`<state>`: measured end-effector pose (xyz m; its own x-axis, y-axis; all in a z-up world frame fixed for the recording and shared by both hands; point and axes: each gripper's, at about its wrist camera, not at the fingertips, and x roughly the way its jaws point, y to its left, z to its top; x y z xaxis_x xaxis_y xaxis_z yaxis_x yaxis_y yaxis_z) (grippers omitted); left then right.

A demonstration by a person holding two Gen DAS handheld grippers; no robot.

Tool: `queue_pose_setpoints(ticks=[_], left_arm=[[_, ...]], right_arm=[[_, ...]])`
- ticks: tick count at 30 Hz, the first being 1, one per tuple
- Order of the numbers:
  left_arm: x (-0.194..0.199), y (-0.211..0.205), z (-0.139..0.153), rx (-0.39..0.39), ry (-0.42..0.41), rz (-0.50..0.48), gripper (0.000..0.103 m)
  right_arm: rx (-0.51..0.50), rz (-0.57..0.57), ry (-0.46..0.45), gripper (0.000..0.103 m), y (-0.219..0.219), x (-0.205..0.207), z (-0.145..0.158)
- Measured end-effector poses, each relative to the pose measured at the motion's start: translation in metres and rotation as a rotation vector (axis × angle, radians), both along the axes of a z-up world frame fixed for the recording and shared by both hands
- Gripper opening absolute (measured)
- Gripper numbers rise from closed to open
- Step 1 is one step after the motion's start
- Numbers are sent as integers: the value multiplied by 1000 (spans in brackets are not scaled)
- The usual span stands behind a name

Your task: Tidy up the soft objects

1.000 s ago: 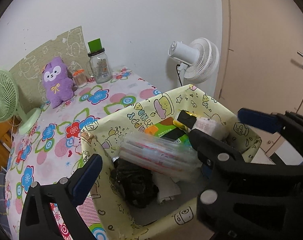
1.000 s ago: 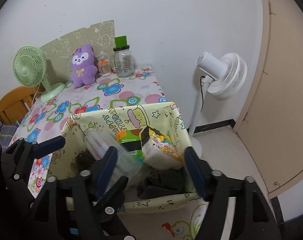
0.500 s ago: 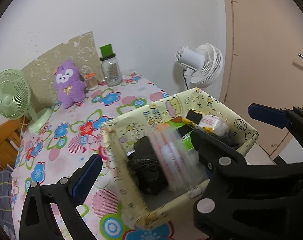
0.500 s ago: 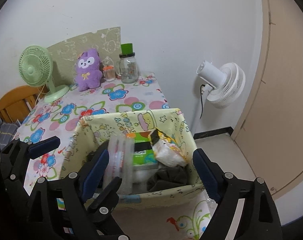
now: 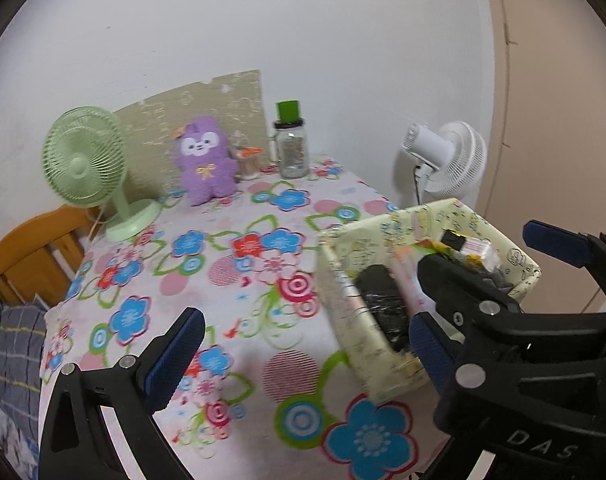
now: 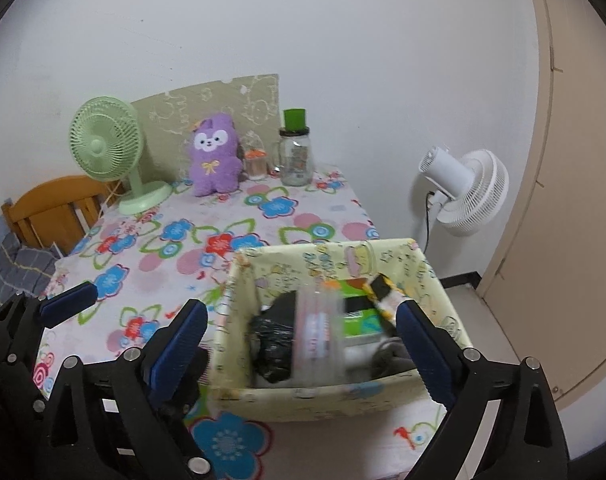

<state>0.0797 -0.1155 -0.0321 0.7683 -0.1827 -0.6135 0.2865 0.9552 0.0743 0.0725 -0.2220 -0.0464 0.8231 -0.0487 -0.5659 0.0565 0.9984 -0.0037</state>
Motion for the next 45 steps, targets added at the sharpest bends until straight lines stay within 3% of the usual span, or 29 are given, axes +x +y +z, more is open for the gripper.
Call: queue_pose_setpoints(ticks=[23, 34, 45], left_arm=[[-44, 136, 33, -128, -127, 257, 103], [-70, 151, 44, -128, -192, 291, 103], [-81, 150, 44, -115, -204, 277, 103]], right_arm=[[32, 94, -113, 99, 84, -26, 32], [79, 88, -158, 103, 81, -48, 39], [96, 75, -171, 103, 81, -62, 35]])
